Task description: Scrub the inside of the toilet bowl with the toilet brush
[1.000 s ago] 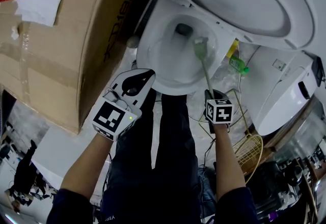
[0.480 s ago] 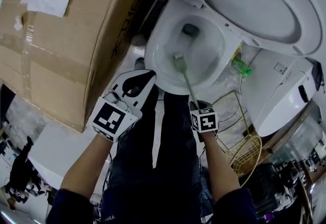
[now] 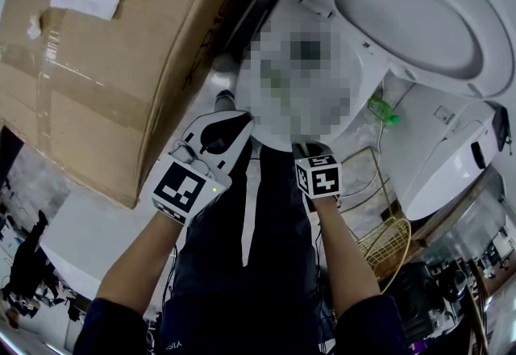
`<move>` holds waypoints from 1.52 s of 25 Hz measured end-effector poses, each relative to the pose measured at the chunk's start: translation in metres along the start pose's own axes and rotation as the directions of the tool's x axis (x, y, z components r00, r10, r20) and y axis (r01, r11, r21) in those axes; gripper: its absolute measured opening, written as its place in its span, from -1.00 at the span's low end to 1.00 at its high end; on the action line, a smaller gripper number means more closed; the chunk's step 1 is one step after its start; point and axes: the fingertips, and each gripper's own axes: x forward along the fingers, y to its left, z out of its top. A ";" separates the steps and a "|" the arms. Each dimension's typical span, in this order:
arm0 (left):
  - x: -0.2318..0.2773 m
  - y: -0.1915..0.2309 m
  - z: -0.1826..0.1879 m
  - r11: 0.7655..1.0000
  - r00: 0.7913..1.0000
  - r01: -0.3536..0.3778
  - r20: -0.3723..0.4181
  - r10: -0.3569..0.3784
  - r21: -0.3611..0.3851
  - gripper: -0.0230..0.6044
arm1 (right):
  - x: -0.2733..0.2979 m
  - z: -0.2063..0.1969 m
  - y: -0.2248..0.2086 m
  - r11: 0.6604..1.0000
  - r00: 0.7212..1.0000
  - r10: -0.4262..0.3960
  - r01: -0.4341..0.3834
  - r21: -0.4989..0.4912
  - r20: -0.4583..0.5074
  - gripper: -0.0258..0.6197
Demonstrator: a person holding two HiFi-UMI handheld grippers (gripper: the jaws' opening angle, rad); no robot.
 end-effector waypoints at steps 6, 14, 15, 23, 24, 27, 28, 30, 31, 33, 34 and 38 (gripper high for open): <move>0.007 0.004 0.008 1.000 1.000 -0.008 0.004 0.008 0.005 -0.82 | -0.008 0.042 -0.027 0.999 0.997 -0.042 0.044 -0.030 0.065 -0.77; 0.026 -0.011 0.014 1.000 1.000 0.009 -0.024 -0.008 0.028 -0.82 | -0.032 0.064 -0.078 0.992 0.987 -0.113 0.118 -0.035 0.116 -0.77; 0.028 -0.014 0.014 0.999 1.000 0.015 -0.028 -0.014 0.030 -0.82 | -0.035 0.061 -0.087 0.992 0.985 -0.124 0.127 -0.021 0.117 -0.77; 0.047 -0.032 0.014 0.998 0.998 0.051 -0.050 -0.049 0.048 -0.82 | -0.055 0.002 -0.139 0.978 0.980 -0.187 0.180 0.102 0.063 -0.77; 0.048 -0.033 0.013 0.997 0.997 0.053 -0.052 -0.050 0.050 -0.82 | -0.056 -0.005 -0.141 0.977 0.981 -0.188 0.181 0.117 0.052 -0.77; 0.048 -0.035 0.012 0.997 0.997 0.056 -0.058 -0.053 0.054 -0.82 | -0.052 -0.025 -0.136 0.974 0.986 -0.167 0.161 0.156 0.025 -0.77; 0.048 -0.035 0.011 0.997 0.997 0.057 -0.060 -0.053 0.054 -0.82 | -0.049 -0.029 -0.132 0.975 0.987 -0.158 0.153 0.158 0.017 -0.77; 0.047 -0.034 0.010 0.997 0.996 0.057 -0.064 -0.054 0.054 -0.82 | -0.044 -0.037 -0.124 0.978 0.990 -0.144 0.143 0.150 -0.005 -0.77; 0.046 -0.034 0.009 0.997 0.996 0.058 -0.066 -0.055 0.055 -0.82 | -0.040 -0.040 -0.119 0.979 0.990 -0.137 0.138 0.147 -0.017 -0.77; 0.045 -0.033 0.006 0.996 0.996 0.062 -0.070 -0.058 0.061 -0.82 | -0.030 -0.047 -0.107 0.982 0.992 -0.115 0.120 0.144 -0.042 -0.77; 0.043 -0.032 0.005 0.996 0.996 0.062 -0.071 -0.057 0.061 -0.82 | -0.026 -0.051 -0.101 0.984 0.993 -0.101 0.108 0.140 -0.056 -0.77; 0.037 -0.025 0.002 0.998 0.997 0.048 -0.068 -0.045 0.036 -0.82 | -0.007 -0.064 -0.073 0.992 0.992 -0.057 0.068 0.103 -0.110 -0.77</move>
